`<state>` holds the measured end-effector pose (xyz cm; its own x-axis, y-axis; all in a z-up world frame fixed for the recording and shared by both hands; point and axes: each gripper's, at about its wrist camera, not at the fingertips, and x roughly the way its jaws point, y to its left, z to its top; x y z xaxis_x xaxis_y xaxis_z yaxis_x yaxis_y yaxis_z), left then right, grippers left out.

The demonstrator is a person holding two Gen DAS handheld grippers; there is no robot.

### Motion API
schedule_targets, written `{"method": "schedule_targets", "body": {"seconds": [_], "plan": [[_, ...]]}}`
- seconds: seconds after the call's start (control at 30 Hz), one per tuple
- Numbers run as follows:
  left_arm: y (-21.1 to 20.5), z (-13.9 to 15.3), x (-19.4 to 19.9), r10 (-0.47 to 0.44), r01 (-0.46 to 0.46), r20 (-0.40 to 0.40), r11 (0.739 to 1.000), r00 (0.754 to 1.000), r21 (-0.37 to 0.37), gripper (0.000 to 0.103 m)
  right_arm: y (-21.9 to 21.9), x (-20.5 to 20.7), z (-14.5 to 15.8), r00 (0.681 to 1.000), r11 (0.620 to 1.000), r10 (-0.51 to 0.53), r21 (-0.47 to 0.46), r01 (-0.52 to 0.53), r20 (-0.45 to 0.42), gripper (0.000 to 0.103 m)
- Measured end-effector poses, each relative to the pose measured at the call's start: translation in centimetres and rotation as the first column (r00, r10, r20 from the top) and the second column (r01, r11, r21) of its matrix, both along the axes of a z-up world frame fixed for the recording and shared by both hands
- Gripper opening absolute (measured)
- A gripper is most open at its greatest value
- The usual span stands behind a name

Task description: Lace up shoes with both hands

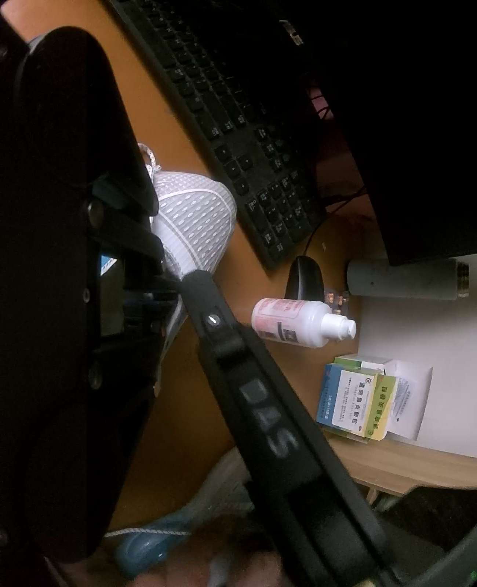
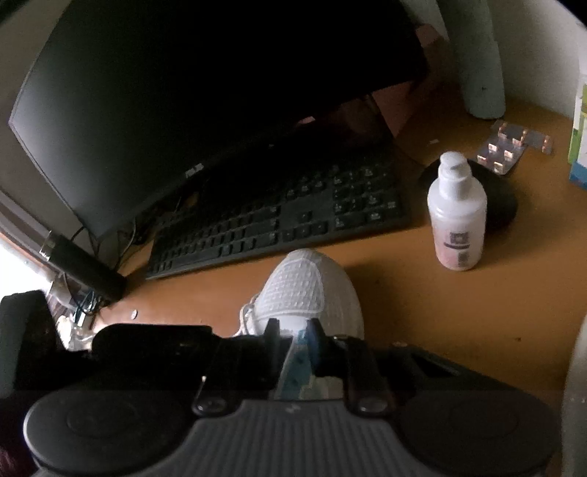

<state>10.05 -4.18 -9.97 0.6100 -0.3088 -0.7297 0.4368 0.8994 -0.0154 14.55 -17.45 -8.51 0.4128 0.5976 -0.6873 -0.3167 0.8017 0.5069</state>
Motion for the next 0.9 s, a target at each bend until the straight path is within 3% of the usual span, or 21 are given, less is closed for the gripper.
{"method": "schedule_targets", "body": {"seconds": [0.2, 0.23, 0.3, 0.33, 0.4, 0.5, 0.6, 0.7, 0.73, 0.8, 0.9], "plan": [[0.1, 0.1, -0.5, 0.016, -0.016, 0.006, 1.0, 1.0, -0.002, 0.002, 0.0, 0.5, -0.8, 1.0, 1.0, -0.017, 0.003, 0.017, -0.004, 0.012], [0.0, 0.3, -0.8, 0.017, -0.017, 0.012, 1.0, 1.0, 0.007, 0.008, 0.0, 0.4, -0.8, 1.0, 1.0, -0.021, 0.003, 0.021, 0.005, 0.003], [-0.1, 0.4, -1.5, 0.025, -0.026, 0.024, 0.999, 0.999, 0.039, 0.023, -0.8, -0.2, 0.7, 0.997, 0.999, -0.036, -0.01, 0.037, 0.062, 0.002], [-0.1, 0.4, -1.8, 0.03, -0.031, 0.031, 0.998, 0.999, 0.055, 0.039, -1.2, -0.5, 1.5, 0.995, 0.999, -0.044, -0.017, 0.045, 0.094, 0.002], [-0.2, 0.5, -2.5, 0.037, -0.041, 0.043, 0.995, 0.998, 0.086, 0.055, -2.5, -1.1, 3.5, 0.983, 0.996, -0.075, -0.031, 0.082, 0.169, 0.002], [-0.3, 0.7, -3.5, 0.049, -0.057, 0.062, 0.989, 0.997, 0.133, 0.054, -6.5, -2.3, 7.6, 0.943, 0.982, -0.164, -0.045, 0.185, 0.29, 0.002], [-0.5, 0.7, -4.3, 0.06, -0.071, 0.07, 0.982, 0.996, 0.177, 0.037, -10.5, -3.9, 11.7, 0.883, 0.956, -0.229, -0.076, 0.283, 0.41, 0.002], [-0.4, 0.2, -4.5, 0.08, -0.083, 0.024, 0.978, 0.997, 0.194, 0.035, -15.2, -6.0, 15.9, 0.785, 0.896, -0.312, -0.108, 0.43, 0.534, 0.002], [-0.3, 0.0, -4.6, 0.088, -0.089, 0.016, 0.976, 0.996, 0.198, 0.035, -15.9, -6.3, 16.5, 0.771, 0.886, -0.324, -0.111, 0.451, 0.549, 0.002], [-0.3, -0.1, -4.7, 0.102, -0.101, 0.004, 0.974, 0.995, 0.201, 0.035, -19.6, -8.2, 19.4, 0.681, 0.81, -0.371, -0.138, 0.57, 0.631, 0.002], [-0.2, -0.1, -5.1, 0.116, -0.114, 0.0, 0.974, 0.993, 0.195, 0.035, -22.0, -10.1, 21.4, 0.604, 0.732, -0.392, -0.163, 0.662, 0.694, 0.002]]}}
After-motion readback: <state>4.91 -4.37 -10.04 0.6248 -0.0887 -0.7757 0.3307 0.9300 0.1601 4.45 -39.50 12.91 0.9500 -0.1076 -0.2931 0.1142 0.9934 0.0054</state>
